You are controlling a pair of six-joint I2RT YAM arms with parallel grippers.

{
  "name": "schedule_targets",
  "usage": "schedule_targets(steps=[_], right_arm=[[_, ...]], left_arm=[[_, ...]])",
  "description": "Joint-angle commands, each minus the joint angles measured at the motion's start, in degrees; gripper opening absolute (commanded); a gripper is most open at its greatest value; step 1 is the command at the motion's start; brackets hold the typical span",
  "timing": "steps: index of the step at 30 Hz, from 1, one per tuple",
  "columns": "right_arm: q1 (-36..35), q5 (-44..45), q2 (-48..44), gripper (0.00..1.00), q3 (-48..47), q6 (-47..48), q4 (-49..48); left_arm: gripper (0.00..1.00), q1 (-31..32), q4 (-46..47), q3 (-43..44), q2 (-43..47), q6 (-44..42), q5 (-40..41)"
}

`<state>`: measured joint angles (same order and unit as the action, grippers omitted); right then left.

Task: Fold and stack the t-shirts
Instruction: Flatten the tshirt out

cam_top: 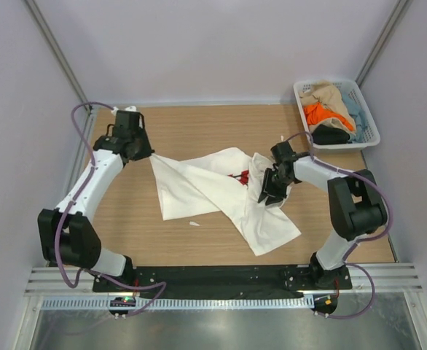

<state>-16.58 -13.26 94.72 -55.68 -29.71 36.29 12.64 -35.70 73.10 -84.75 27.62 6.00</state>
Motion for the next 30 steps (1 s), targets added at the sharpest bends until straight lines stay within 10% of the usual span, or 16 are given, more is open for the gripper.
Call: schedule_targets(steps=[1,11,28,30], right_arm=[[-1.61,-1.24,5.99,0.36,-5.91,-4.12,-6.58],[-2.23,3.14,16.3,0.47,-31.24,-1.32,5.18],[5.59,6.22,-5.33,0.61,-6.37,5.46,5.1],[5.59,6.66,-5.25,0.61,-6.02,5.54,4.4]], left_arm=[[0.0,-5.25,-1.74,-0.33,3.88,-3.0,1.83],[0.0,-4.13,-3.23,-4.53,6.43,-2.66,-7.32],[0.0,30.5,-4.73,-26.51,12.06,18.43,-5.74],[0.13,31.74,-4.73,-27.48,12.24,20.71,-7.3]])
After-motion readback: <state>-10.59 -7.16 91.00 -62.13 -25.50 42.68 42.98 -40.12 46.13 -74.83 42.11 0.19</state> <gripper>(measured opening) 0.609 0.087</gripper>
